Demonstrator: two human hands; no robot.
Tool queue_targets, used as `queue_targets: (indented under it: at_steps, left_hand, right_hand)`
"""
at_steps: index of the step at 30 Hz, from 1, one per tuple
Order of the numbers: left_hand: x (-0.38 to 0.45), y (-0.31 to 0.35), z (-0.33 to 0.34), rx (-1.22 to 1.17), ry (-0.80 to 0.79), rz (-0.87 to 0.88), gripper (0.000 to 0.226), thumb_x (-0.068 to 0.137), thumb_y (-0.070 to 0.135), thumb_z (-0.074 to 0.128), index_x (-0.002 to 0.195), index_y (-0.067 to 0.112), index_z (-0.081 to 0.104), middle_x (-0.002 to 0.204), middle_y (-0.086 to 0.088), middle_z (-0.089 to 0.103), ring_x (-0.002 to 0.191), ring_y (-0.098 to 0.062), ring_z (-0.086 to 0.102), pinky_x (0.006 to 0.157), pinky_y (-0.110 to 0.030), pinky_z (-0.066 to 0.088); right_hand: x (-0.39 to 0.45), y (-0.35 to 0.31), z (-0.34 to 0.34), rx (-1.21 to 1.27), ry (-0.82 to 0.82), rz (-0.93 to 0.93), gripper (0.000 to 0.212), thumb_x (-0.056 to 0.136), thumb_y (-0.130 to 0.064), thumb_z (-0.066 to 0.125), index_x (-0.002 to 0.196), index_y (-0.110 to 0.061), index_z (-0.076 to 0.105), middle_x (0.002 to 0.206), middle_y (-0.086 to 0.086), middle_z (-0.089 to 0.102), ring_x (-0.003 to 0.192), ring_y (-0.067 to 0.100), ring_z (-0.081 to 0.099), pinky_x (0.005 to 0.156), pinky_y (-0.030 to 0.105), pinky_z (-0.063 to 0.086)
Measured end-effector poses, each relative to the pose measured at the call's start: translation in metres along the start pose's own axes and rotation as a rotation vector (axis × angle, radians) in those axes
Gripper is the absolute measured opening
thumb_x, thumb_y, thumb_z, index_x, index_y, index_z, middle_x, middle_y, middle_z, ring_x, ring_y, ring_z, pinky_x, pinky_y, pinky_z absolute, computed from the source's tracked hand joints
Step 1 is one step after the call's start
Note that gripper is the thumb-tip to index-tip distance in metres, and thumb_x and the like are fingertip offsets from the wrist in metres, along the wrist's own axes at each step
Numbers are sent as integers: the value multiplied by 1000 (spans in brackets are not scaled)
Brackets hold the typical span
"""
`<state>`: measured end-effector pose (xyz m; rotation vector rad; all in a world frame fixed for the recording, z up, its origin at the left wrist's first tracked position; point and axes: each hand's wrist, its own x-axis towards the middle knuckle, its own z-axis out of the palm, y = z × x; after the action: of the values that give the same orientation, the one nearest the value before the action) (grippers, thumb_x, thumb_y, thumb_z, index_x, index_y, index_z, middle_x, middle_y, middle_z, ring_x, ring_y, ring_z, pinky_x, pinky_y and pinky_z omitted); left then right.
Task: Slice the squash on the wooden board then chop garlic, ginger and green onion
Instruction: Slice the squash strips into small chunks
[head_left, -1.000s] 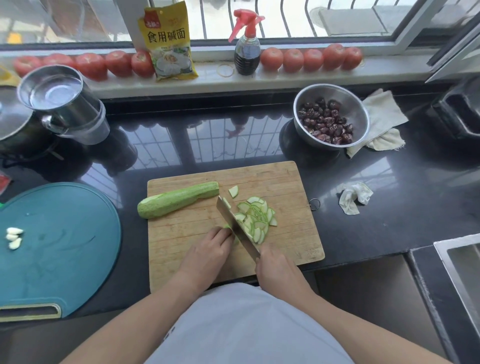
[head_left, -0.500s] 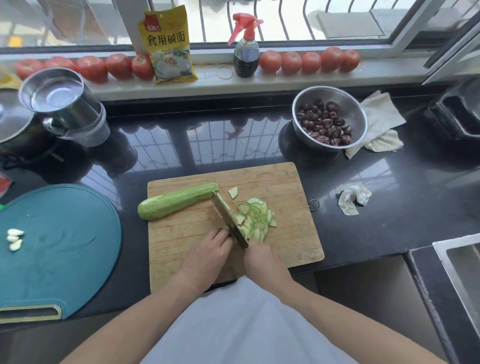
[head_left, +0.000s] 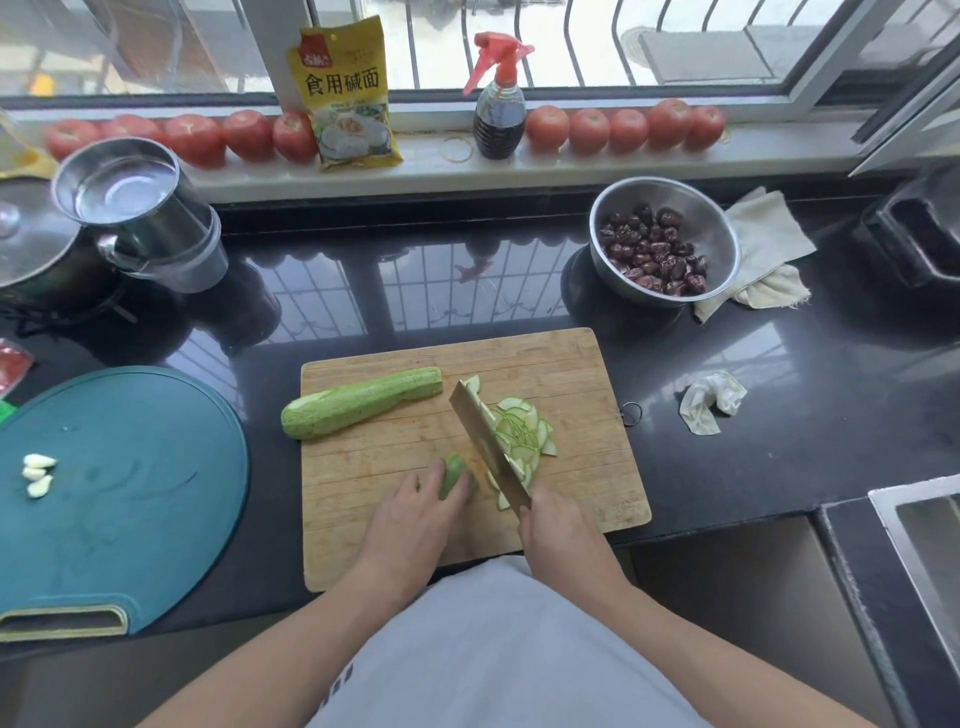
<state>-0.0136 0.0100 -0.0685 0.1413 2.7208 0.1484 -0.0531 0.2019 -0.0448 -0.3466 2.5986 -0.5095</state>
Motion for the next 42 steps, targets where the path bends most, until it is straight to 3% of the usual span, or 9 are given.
queue_targets:
  at_steps: [3, 5, 11, 15, 19, 24, 28, 33, 42]
  left_hand:
    - [-3, 5, 2, -12, 11, 27, 91, 57, 3, 78, 141, 18, 45, 136, -14, 53, 85, -28, 60, 53, -36, 50]
    - [-5, 4, 2, -11, 34, 41, 90, 53, 3, 78, 138, 15, 50, 130, -14, 56, 86, -28, 61, 50, -35, 51]
    - [-8, 2, -1, -17, 20, 72, 86, 63, 0, 70, 145, 9, 46, 135, -14, 51, 106, -32, 58, 72, -39, 58]
    - [-8, 2, -8, 26, 19, 81, 85, 57, 1, 75, 140, 7, 56, 126, -15, 59, 98, -32, 63, 64, -37, 58]
    - [-10, -1, -7, -2, -8, 46, 92, 64, -2, 71, 150, 12, 42, 139, -13, 50, 108, -32, 57, 77, -39, 57]
    - [-12, -12, -6, -10, -33, -17, 98, 57, -9, 75, 148, 15, 49, 140, -15, 55, 108, -35, 59, 76, -42, 58]
    - [-10, -11, -3, -88, 3, -41, 89, 68, -8, 68, 148, 24, 46, 142, -10, 49, 111, -32, 55, 78, -41, 54]
    - [-6, -10, 1, -134, 49, -44, 90, 51, -13, 77, 128, 26, 52, 121, -9, 60, 89, -29, 61, 58, -36, 52]
    - [22, 10, -15, -72, 65, 11, 81, 58, -4, 84, 130, 23, 59, 124, -5, 61, 100, -26, 62, 53, -30, 52]
  right_hand:
    - [-1, 0, -2, 4, -20, 1, 11, 98, -25, 40, 91, -17, 45, 77, 0, 55, 69, 26, 52, 58, 38, 37]
    - [-2, 1, -2, -6, -29, -14, 11, 99, -24, 40, 91, -18, 44, 77, 0, 55, 69, 27, 53, 58, 38, 36]
    - [-4, 4, -8, -119, -50, -99, 12, 100, -21, 35, 90, -19, 41, 81, -1, 52, 70, 25, 51, 59, 38, 34]
    - [-7, 2, -4, -139, -89, -74, 9, 99, -21, 36, 98, -17, 45, 81, 2, 55, 70, 27, 51, 67, 41, 43]
    - [-5, 3, 3, -54, -108, -14, 9, 99, -22, 37, 93, -18, 44, 81, 4, 56, 70, 28, 49, 59, 40, 39]
    - [-6, 11, 6, -9, -140, 30, 10, 98, -21, 38, 88, -22, 42, 73, -1, 52, 66, 25, 50, 54, 38, 38]
    - [6, 27, -14, -51, -124, 12, 16, 101, -27, 37, 88, -20, 42, 72, 0, 53, 65, 29, 51, 55, 41, 40]
    - [28, 42, -39, -67, -111, 48, 16, 101, -28, 36, 87, -21, 39, 84, 5, 59, 74, 31, 57, 66, 46, 50]
    - [41, 12, -21, 81, -30, 116, 17, 100, -27, 39, 85, -19, 42, 76, 1, 51, 72, 27, 54, 60, 37, 38]
